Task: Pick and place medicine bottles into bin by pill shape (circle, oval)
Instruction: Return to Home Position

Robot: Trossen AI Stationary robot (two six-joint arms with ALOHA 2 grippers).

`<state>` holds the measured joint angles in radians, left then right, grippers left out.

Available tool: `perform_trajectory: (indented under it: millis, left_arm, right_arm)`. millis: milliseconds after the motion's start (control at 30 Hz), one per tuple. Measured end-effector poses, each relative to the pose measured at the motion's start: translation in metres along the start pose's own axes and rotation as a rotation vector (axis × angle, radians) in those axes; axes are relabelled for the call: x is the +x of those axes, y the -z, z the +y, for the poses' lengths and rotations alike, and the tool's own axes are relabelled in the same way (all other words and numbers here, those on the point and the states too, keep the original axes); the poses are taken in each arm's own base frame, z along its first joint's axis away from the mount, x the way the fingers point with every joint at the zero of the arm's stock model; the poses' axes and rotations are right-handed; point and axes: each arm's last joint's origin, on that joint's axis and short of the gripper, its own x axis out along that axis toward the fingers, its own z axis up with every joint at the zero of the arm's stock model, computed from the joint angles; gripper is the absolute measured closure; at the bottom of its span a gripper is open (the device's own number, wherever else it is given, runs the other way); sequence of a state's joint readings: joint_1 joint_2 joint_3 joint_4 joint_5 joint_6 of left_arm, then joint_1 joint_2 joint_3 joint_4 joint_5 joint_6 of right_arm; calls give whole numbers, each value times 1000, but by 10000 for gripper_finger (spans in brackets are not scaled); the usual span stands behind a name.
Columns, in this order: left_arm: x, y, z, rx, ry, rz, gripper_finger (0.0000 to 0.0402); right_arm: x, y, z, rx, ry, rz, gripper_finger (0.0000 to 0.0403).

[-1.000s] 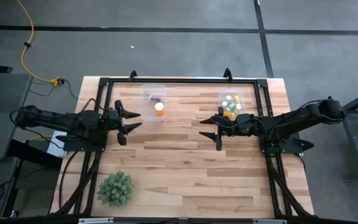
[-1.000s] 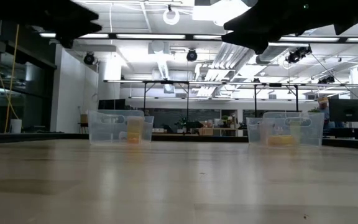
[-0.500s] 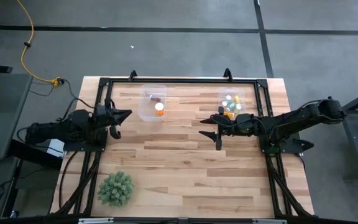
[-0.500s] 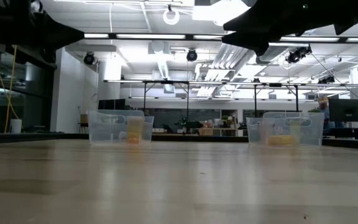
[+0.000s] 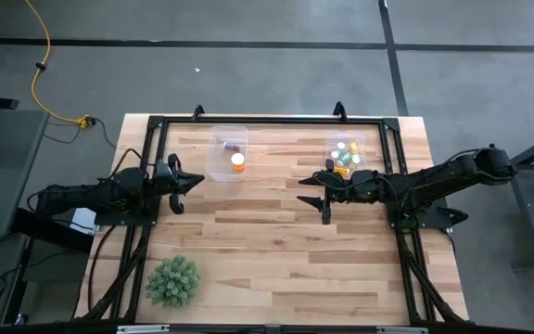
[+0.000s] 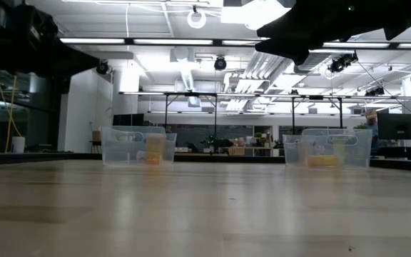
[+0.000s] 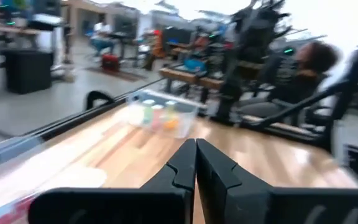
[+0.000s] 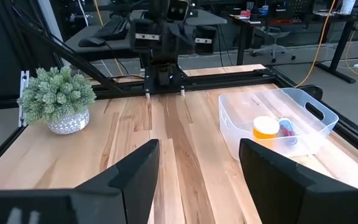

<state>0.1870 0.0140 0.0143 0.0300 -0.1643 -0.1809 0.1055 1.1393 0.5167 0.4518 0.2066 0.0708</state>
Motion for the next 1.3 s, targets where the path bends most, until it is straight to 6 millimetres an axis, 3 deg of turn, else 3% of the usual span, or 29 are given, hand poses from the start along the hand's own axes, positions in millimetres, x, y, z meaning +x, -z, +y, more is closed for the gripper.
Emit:
perform_trajectory:
  millis: [533,667,867,1100,1300]
  left_arm:
    - [-1,2,-8,-3,64,8,401]
    - [-1,2,-8,-3,64,9,401]
    - [-1,2,-8,-3,63,9,401]
    - [-1,2,-8,-3,62,9,401]
    - [-1,2,-8,-3,61,9,401]
  right_arm:
    - [-1,10,-6,76,98,100,192]
    - [-11,8,-9,71,105,139,239]
    - [-40,12,-12,60,103,210,383]
    - [-72,49,-19,122,16,56,395]
    - [-96,67,-23,183,-47,-93,399]
